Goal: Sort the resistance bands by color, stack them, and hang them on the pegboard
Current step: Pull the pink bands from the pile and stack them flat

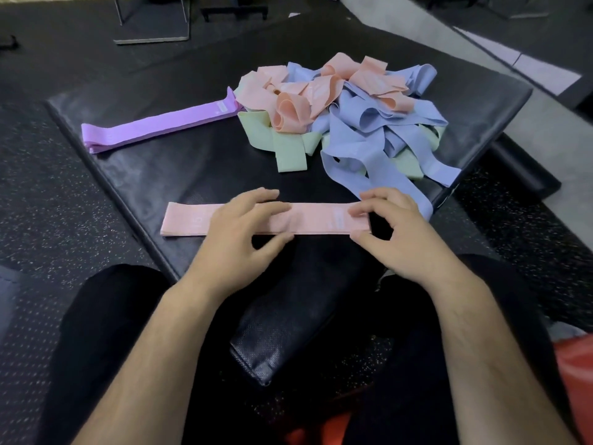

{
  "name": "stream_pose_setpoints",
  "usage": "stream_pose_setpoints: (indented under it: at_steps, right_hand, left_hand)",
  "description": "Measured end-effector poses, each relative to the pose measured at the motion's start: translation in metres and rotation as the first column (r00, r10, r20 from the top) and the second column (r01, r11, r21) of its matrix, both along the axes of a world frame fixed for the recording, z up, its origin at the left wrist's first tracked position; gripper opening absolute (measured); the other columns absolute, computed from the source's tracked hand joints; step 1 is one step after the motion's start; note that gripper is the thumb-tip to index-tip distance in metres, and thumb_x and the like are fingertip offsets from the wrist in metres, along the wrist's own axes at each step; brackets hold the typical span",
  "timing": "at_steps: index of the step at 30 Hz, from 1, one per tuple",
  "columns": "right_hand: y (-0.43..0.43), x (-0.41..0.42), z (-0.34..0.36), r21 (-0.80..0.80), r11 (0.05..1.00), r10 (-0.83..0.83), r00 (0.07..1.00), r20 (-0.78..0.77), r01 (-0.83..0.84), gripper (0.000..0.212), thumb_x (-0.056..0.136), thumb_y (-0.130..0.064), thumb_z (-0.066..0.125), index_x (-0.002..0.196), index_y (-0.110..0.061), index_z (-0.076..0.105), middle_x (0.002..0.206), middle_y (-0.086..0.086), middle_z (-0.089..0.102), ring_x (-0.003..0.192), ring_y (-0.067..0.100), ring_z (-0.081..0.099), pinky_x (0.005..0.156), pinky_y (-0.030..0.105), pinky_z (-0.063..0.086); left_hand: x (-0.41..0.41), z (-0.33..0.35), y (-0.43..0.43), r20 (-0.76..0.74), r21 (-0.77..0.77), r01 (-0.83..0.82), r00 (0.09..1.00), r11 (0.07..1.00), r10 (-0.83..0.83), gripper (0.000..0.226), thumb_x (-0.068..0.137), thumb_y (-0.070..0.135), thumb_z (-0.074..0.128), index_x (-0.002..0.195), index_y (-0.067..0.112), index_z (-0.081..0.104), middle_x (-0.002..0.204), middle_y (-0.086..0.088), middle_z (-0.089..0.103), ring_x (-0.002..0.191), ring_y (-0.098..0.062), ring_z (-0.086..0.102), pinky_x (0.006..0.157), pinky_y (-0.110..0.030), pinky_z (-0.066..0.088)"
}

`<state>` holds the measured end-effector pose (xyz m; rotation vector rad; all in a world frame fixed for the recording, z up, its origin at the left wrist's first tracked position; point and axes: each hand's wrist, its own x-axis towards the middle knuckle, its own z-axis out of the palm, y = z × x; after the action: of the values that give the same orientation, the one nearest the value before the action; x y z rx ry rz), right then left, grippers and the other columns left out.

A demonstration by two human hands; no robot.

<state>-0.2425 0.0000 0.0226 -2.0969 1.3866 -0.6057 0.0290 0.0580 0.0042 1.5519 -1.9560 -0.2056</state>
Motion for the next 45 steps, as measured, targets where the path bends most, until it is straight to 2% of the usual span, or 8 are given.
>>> stream_pose_setpoints:
  at_steps: [3,10,15,19,23,34,39,45]
  right_hand:
    - [0.000,-0.002,-0.002,-0.003,1.000,0.014,0.999,-0.031,-0.014,0.032,0.090,-0.028,0.072,0.122,-0.033,0.067,0.138,-0.022,0.046,0.132,-0.003,0.031,0.104,0.005,0.017]
    - [0.001,-0.001,-0.003,-0.047,0.999,0.001,0.997,-0.076,-0.004,0.029,0.094,-0.028,0.068,0.123,-0.031,0.068,0.145,-0.019,0.043,0.135,0.000,0.027,0.099,-0.004,0.012]
    - [0.010,0.023,-0.002,-0.241,0.970,-0.045,0.997,-0.060,0.029,0.028,0.094,-0.030,0.063,0.122,-0.029,0.069,0.141,-0.015,0.048,0.131,0.010,0.034,0.106,0.021,0.029]
    - [-0.005,0.058,0.007,-0.339,0.940,0.028,1.000,0.007,-0.024,0.033,0.097,-0.027,0.056,0.127,-0.024,0.067,0.134,-0.008,0.056,0.129,0.014,0.040,0.113,0.025,0.030]
    - [-0.043,0.096,0.021,-0.341,0.940,0.013,1.000,-0.008,-0.015,0.033,0.100,-0.021,0.053,0.129,-0.022,0.066,0.137,-0.002,0.056,0.129,0.018,0.040,0.113,0.035,0.033]
    - [-0.109,0.150,0.030,-0.345,0.938,-0.109,0.923,-0.368,-0.027,0.039,0.098,-0.027,0.046,0.134,-0.038,0.059,0.160,-0.017,0.032,0.129,0.025,0.037,0.097,0.042,0.025]
    - [-0.114,0.148,0.027,-0.400,0.916,-0.139,0.925,-0.353,-0.015,0.034,0.103,-0.034,0.043,0.133,-0.035,0.060,0.150,-0.021,0.047,0.114,0.025,0.043,0.091,0.042,0.029]
    - [-0.099,0.134,0.045,-0.526,0.851,-0.140,0.963,-0.229,-0.001,0.036,0.103,-0.033,0.044,0.135,-0.032,0.060,0.146,-0.022,0.050,0.117,0.021,0.044,0.090,0.033,0.022]
  left_hand:
    - [-0.014,-0.006,-0.009,0.083,0.073,-0.011,0.997,0.997,0.005,0.051,0.090,0.058,0.054,0.134,0.033,0.064,0.146,0.007,0.055,0.140,-0.015,0.044,0.114,-0.035,0.032]
    - [-0.019,-0.010,-0.014,0.079,0.042,-0.031,0.996,0.999,0.028,0.037,0.094,0.049,0.055,0.123,0.031,0.070,0.136,0.008,0.060,0.127,-0.016,0.053,0.104,-0.034,0.036]
    - [-0.019,-0.002,-0.017,0.079,0.047,-0.043,0.996,0.998,0.039,0.047,0.093,0.057,0.050,0.131,0.033,0.064,0.143,0.011,0.054,0.135,-0.012,0.048,0.109,-0.037,0.037]
    - [-0.017,0.012,-0.041,0.011,-0.027,-0.134,0.991,0.991,0.134,0.045,0.093,0.049,0.052,0.130,0.026,0.065,0.139,0.005,0.057,0.132,-0.016,0.051,0.109,-0.041,0.041]
    - [-0.012,0.027,-0.073,-0.028,-0.005,-0.205,0.978,0.979,0.204,0.044,0.092,0.045,0.054,0.129,0.025,0.065,0.137,0.003,0.057,0.127,-0.019,0.052,0.101,-0.031,0.036]
    - [0.021,0.020,-0.111,-0.006,-0.087,-0.236,0.972,0.968,0.237,0.040,0.086,0.024,0.065,0.126,0.021,0.063,0.134,0.005,0.060,0.123,-0.021,0.056,0.095,-0.038,0.045]
    - [0.025,0.023,-0.112,-0.028,-0.086,-0.228,0.974,0.970,0.227,0.040,0.088,0.030,0.058,0.126,0.021,0.065,0.137,0.006,0.060,0.129,-0.017,0.054,0.102,-0.037,0.044]
    - [0.018,0.036,-0.104,-0.136,-0.146,-0.207,0.973,0.967,0.188,0.038,0.094,0.024,0.058,0.131,0.017,0.062,0.140,0.007,0.058,0.131,-0.014,0.054,0.102,-0.042,0.048]
